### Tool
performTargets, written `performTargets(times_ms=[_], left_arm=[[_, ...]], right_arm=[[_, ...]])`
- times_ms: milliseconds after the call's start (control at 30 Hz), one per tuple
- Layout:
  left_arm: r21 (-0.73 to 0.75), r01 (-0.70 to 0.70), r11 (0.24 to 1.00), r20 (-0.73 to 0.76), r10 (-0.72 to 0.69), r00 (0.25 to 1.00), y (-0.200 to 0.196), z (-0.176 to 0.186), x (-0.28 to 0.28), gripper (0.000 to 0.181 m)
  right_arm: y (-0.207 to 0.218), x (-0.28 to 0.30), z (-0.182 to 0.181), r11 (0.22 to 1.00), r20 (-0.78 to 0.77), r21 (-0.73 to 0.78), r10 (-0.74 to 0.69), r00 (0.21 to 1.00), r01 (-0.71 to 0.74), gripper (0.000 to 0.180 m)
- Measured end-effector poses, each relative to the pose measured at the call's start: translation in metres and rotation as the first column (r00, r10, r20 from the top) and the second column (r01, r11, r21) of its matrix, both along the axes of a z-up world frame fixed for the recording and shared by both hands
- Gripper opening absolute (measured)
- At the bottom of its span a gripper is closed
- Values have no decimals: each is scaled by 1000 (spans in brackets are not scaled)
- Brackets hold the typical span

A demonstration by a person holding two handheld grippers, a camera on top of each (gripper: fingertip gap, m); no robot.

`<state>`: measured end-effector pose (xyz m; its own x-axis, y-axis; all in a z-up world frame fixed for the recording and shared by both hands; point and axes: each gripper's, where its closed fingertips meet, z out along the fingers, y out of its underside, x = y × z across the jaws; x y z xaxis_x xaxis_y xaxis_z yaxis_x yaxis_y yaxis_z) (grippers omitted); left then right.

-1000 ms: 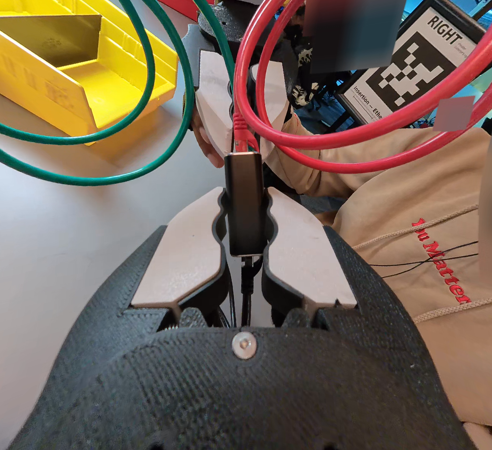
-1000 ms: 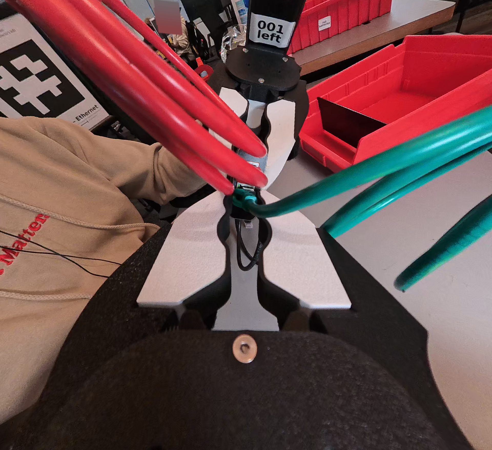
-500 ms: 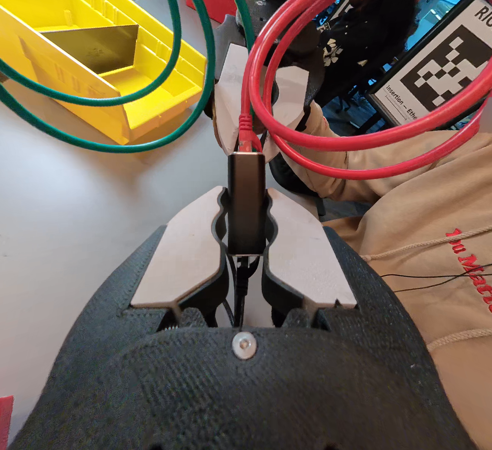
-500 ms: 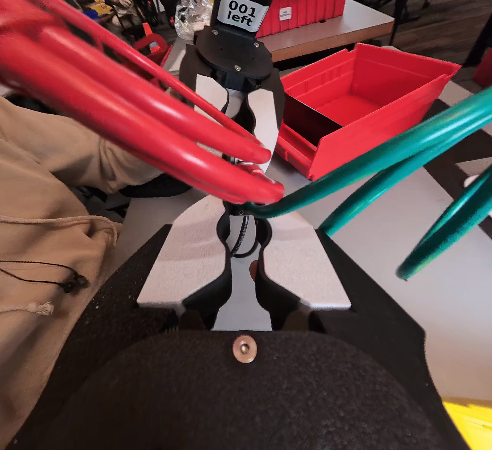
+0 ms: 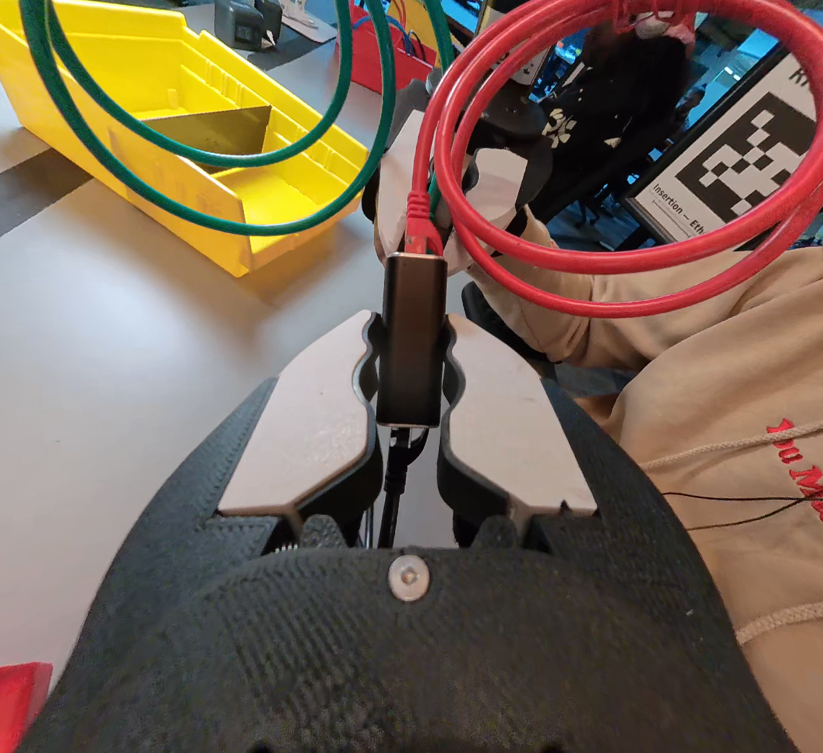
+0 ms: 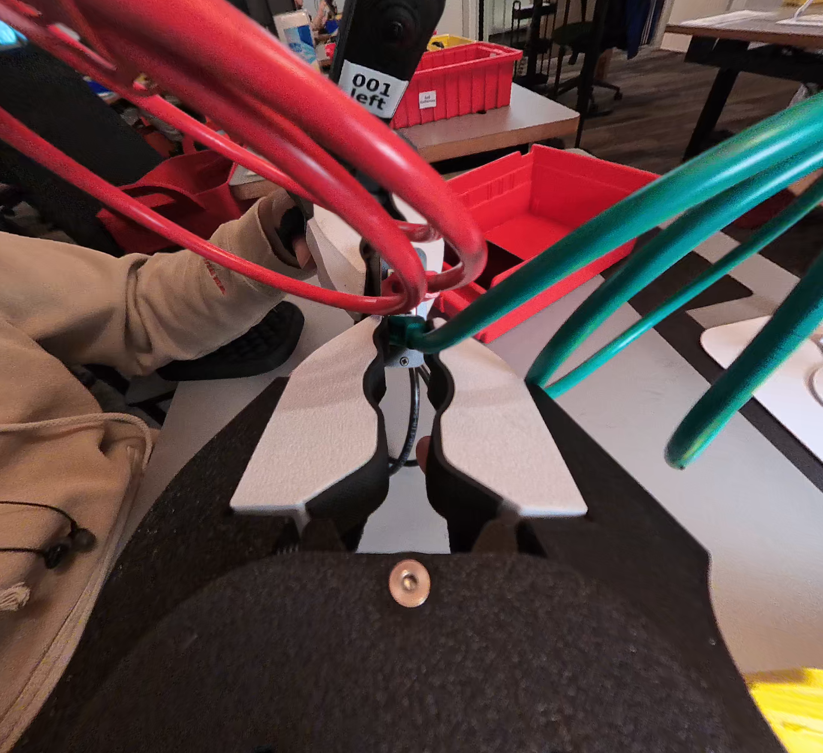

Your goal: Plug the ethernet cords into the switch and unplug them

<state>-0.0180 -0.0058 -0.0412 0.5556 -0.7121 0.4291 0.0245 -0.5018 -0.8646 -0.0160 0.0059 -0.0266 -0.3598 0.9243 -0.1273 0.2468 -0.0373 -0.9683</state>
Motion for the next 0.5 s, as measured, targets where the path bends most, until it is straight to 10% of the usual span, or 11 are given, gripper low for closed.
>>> performTargets(times_ms=[267, 500], left_arm=[[21, 24, 1000, 91, -25, 996, 0, 10, -2, 26], [80, 112, 990, 2, -113, 994, -13, 11, 21, 25]], right_arm=[[0, -3, 13, 998, -71, 29, -46, 996, 48, 14], [-18, 24, 14, 977, -92, 104, 195, 977, -185, 15]])
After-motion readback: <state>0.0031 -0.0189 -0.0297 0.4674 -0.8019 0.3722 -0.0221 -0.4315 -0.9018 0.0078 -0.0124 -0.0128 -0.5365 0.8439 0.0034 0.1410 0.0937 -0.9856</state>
